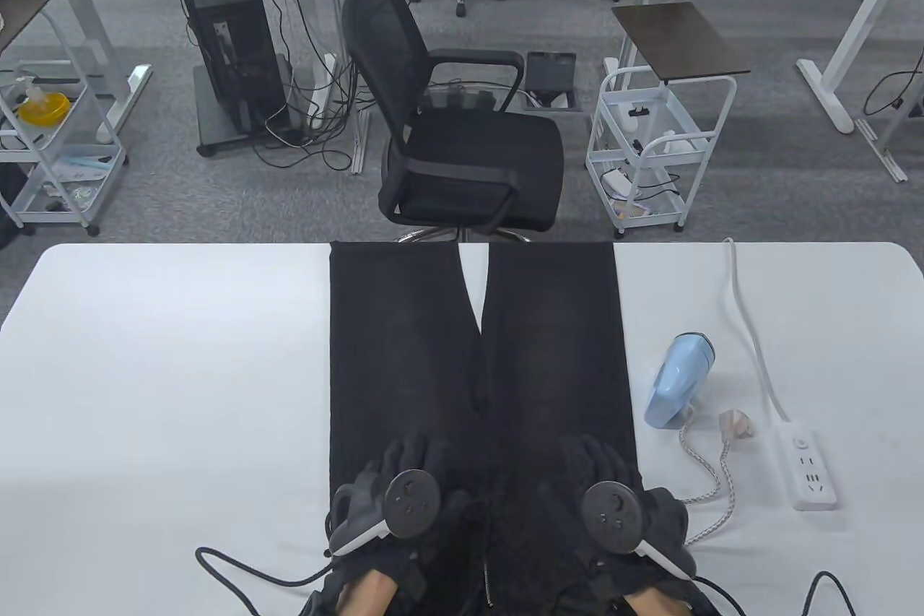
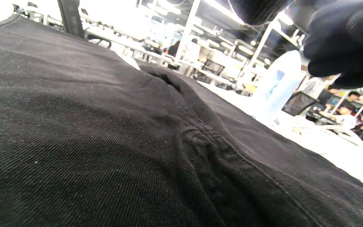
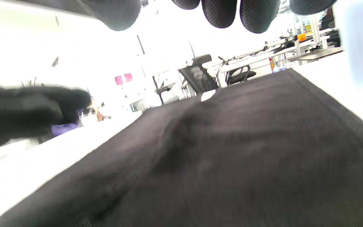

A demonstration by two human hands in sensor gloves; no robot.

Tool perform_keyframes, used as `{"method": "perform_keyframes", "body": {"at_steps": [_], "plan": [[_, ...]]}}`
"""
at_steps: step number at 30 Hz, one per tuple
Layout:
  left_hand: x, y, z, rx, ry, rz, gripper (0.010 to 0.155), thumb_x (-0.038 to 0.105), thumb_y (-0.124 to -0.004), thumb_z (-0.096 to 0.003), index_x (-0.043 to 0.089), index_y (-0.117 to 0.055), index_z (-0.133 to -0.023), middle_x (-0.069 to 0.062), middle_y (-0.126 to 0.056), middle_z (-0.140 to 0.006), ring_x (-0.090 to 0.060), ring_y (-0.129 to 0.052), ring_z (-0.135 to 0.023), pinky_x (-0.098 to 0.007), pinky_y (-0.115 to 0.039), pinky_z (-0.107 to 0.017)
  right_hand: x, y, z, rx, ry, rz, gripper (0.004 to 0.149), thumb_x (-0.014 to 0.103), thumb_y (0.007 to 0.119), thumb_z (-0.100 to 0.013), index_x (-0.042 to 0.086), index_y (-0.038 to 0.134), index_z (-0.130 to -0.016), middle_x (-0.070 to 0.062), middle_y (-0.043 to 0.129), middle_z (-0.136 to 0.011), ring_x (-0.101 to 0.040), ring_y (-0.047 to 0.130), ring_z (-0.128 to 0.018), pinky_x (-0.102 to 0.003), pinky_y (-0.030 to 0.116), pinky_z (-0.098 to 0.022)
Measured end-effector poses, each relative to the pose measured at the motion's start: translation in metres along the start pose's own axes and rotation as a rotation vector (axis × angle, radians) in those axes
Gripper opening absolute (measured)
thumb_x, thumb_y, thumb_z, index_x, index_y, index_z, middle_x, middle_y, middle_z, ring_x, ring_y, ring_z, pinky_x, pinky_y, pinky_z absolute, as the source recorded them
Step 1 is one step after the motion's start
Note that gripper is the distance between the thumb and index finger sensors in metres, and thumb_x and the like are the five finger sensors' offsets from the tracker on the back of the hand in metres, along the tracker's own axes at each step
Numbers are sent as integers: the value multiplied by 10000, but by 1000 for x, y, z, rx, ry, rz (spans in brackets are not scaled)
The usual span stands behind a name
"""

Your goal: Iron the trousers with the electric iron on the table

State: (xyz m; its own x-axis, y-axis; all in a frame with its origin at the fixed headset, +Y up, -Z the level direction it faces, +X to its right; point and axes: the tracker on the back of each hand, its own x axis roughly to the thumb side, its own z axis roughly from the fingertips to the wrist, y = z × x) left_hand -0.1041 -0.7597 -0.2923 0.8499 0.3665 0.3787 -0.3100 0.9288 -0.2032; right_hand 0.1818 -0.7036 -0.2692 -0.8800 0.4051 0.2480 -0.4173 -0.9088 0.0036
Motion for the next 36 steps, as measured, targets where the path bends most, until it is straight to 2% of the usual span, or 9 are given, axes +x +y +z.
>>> {"method": "perform_keyframes", "body": {"at_steps": [3,6,10,13,16,21,26,32,36], "plan": [[1,-1,-1,-3,-9,14,794,505,-628,-655,19,-286,-1183,-369,-164,-1172,-666,-260,-1019,-821,-332,-618,-17,-47,8,-108,81,-60,708,449,653,-664,22,361,-1147,-322,472,-1156,-562,625,-997,-754,586,-631],[5,-1,-2,-7,-19,10,793,504,-628,-656,18,-288,-1182,-370,-163,-1172,-668,-261,-1018,-820,-334,-619,-46,-82,8,-178,200,-20,706,444,666,-665,19,372,-1146,-322,491,-1150,-539,682,-971,-722,638,-620],[7,-1,0,-5,-28,22,795,506,-626,-656,19,-284,-1183,-370,-160,-1172,-667,-261,-1019,-820,-334,-619,-101,-102,-13,-171,403,108,703,427,683,-663,22,370,-1145,-321,481,-1152,-525,699,-962,-709,653,-616],[7,-1,0,-5,-31,25,796,506,-626,-656,17,-284,-1183,-371,-162,-1172,-668,-264,-1018,-821,-333,-618,-140,-96,-32,-109,502,140,701,414,696,-659,25,369,-1143,-321,471,-1153,-514,714,-954,-698,665,-612],[6,-3,-1,-24,-31,24,797,510,-620,-656,16,-282,-1183,-372,-162,-1172,-669,-264,-1017,-822,-332,-616,-177,-69,-54,-23,590,146,708,424,709,-650,19,389,-1136,-325,495,-1142,-497,750,-933,-683,694,-598],[6,-2,0,-32,-25,33,798,510,-619,-656,15,-282,-1183,-371,-171,-1173,-668,-271,-1019,-822,-335,-617,-201,-27,-74,100,659,224,721,442,722,-644,33,390,-1137,-327,492,-1143,-489,762,-928,-672,708,-596],[7,-5,-1,-73,-46,76,797,519,-609,-654,14,-294,-1184,-372,-197,-1177,-669,-296,-1021,-822,-342,-618,-219,0,-85,198,729,282,658,446,732,-643,161,435,-1156,-299,481,-1166,-447,811,-910,-636,740,-594],[12,-5,0,-98,-65,64,790,519,-606,-656,11,-309,-1184,-376,-219,-1178,-668,-311,-1021,-821,-346,-617,-217,5,-87,113,728,441,612,415,805,-619,193,542,-1125,-293,693,-1067,-334,930,-810,-560,826,-556],[15,-7,0,-107,-75,69,791,519,-606,-656,10,-309,-1184,-373,-219,-1179,-666,-313,-1021,-821,-345,-617,-211,7,-88,114,693,541,631,392,833,-612,86,565,-1095,-298,778,-1007,-281,990,-749,-527,877,-514]]}}
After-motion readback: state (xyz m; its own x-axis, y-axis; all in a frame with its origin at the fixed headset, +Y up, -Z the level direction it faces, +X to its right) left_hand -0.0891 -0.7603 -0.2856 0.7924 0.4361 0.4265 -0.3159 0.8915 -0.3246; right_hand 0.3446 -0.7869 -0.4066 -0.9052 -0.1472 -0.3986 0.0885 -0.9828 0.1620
